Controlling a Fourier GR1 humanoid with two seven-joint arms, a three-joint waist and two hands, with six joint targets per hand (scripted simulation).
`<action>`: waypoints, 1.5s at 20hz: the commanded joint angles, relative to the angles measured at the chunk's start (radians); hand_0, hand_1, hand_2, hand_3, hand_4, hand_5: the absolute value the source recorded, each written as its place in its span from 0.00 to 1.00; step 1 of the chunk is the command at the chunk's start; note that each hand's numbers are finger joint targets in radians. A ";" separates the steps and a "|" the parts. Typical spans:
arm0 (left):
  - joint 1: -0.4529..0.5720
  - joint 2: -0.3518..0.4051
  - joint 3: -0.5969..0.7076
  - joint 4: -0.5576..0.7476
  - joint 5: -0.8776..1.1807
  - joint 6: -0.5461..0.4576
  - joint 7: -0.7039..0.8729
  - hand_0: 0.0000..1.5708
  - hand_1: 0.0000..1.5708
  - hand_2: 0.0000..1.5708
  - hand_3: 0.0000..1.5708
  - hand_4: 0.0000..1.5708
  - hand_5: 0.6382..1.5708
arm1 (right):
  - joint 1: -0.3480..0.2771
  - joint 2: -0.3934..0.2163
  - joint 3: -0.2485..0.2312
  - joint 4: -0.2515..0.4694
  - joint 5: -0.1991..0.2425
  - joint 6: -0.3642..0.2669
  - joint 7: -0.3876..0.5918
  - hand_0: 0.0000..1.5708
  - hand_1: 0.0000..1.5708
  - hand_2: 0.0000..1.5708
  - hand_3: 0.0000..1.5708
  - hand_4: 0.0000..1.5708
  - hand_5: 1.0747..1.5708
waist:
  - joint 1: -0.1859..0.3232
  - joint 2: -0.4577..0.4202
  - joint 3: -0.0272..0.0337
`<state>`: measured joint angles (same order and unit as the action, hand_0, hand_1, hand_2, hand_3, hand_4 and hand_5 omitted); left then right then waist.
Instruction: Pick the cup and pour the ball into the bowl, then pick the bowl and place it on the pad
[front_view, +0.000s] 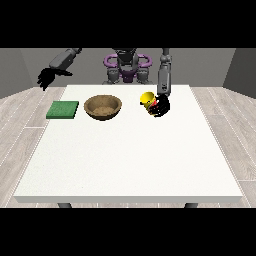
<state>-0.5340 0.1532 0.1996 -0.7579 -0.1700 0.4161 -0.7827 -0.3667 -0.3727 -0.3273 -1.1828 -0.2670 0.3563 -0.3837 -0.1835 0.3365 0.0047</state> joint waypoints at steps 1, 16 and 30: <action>-0.052 -0.034 -0.015 0.066 -0.043 0.091 0.018 0.86 0.86 1.00 1.00 0.56 0.93 | -0.021 -0.052 -0.027 0.042 -0.012 0.038 -0.018 0.00 0.00 0.00 0.00 0.00 0.97 | -0.005 0.011 -0.0047; -0.082 -0.121 -0.454 -0.021 -0.587 0.198 0.678 0.87 0.87 1.00 1.00 0.71 1.00 | 0.079 -0.096 -0.086 0.402 0.038 -0.003 -0.002 0.00 0.00 0.00 0.00 0.00 0.97 | 0.231 -0.425 -0.0020; -0.199 -0.152 -0.661 -0.154 -0.892 0.079 1.041 0.60 0.60 1.00 1.00 0.58 1.00 | 0.043 -0.153 -0.112 0.556 0.049 0.045 -0.152 0.00 0.00 0.00 0.00 0.00 0.95 | 0.238 -0.334 -0.0033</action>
<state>-0.6776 0.0154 -0.3811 -0.8779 -0.9808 0.5198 0.1391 -0.2777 -0.5029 -0.4281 -0.6733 -0.2189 0.4056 -0.5249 0.0504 -0.0331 0.0014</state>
